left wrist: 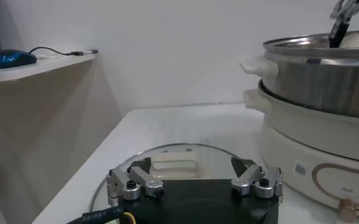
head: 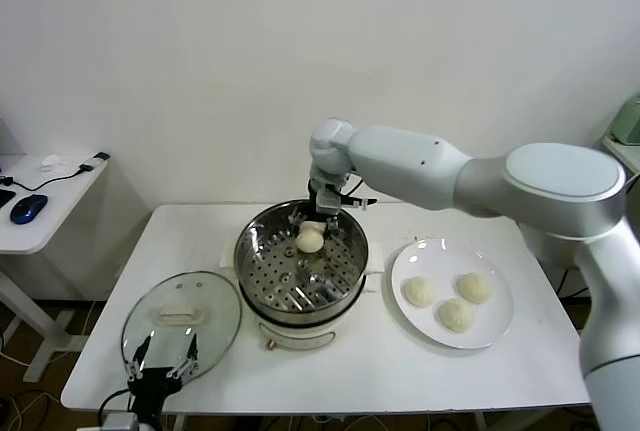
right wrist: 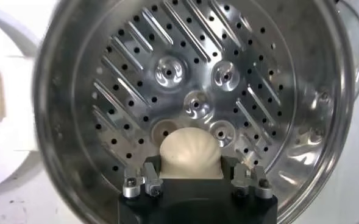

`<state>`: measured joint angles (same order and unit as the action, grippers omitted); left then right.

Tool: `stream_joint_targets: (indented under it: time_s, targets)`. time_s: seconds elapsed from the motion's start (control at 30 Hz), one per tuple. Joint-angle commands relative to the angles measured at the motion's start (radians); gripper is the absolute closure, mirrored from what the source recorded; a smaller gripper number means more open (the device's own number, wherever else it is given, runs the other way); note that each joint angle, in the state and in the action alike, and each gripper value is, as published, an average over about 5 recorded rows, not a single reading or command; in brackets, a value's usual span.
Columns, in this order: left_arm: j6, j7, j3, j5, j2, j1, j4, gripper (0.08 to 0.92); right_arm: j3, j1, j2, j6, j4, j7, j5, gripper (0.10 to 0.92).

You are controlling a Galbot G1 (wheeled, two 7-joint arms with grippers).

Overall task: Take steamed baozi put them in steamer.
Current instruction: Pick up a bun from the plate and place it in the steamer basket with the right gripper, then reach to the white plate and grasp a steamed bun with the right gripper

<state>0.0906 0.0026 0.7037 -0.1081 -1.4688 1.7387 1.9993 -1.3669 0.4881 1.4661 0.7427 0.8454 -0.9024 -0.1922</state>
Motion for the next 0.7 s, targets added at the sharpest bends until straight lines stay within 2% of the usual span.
stream_joint_targets:
  time_s: [0.03, 0.23, 0.4, 0.57, 0.7]
  targets:
    - [0.001, 0.000, -0.001, 0.001, -0.001, 0.000, -0.001, 0.177, 0.026, -0.060, 0.049, 0.035, -0.124, 0.030, -0.052, 0.370]
    - [-0.004, -0.007, -0.003, 0.001, -0.002, 0.004, -0.004, 0.177, 0.010, -0.038, 0.054, 0.050, -0.114, 0.051, -0.018, 0.246]
    - [-0.006, -0.010, -0.009, 0.004, -0.006, 0.011, 0.004, 0.177, -0.033, 0.034, 0.012, 0.060, -0.045, 0.011, 0.110, 0.207]
    - [-0.007, -0.008, -0.011, 0.009, -0.011, 0.016, 0.016, 0.177, -0.121, 0.224, -0.091, 0.017, 0.091, -0.093, 0.380, 0.203]
    - [-0.011, -0.001, -0.016, 0.019, -0.013, 0.017, 0.017, 0.177, -0.289, 0.401, -0.208, -0.090, 0.196, -0.160, 0.684, 0.202]
